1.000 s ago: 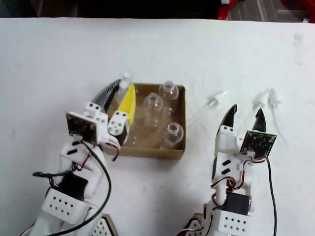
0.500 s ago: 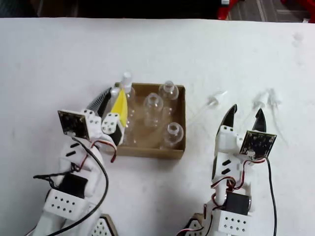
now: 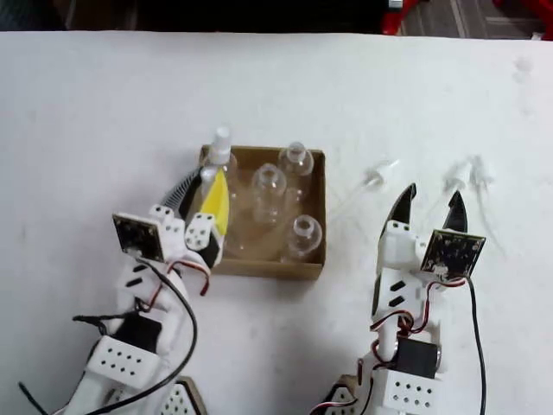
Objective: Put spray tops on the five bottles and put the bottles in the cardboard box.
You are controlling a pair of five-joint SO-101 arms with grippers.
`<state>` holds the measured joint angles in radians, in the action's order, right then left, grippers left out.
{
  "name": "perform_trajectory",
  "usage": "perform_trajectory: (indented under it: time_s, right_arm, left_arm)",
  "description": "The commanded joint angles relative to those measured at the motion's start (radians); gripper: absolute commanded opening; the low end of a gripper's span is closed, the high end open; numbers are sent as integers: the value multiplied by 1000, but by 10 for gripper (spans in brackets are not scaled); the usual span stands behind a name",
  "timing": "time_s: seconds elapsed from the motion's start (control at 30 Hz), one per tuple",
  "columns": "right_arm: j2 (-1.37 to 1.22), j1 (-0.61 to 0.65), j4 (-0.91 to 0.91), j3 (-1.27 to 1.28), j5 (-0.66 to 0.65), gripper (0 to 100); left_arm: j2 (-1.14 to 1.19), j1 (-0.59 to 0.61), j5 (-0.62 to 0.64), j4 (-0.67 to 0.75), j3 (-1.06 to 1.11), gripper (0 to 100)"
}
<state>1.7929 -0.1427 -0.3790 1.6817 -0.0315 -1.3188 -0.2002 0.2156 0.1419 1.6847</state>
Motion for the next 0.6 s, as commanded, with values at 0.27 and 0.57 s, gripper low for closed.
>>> perform_trajectory:
  time_s: [0.27, 0.57]
  right_arm:
    - [2, 2, 22, 8, -5, 211]
    - [1, 2, 24, 8, -5, 211]
  left_arm:
    - [-16, -24, -25, 81, 15, 24]
    - [-16, -25, -61, 23, 15, 24]
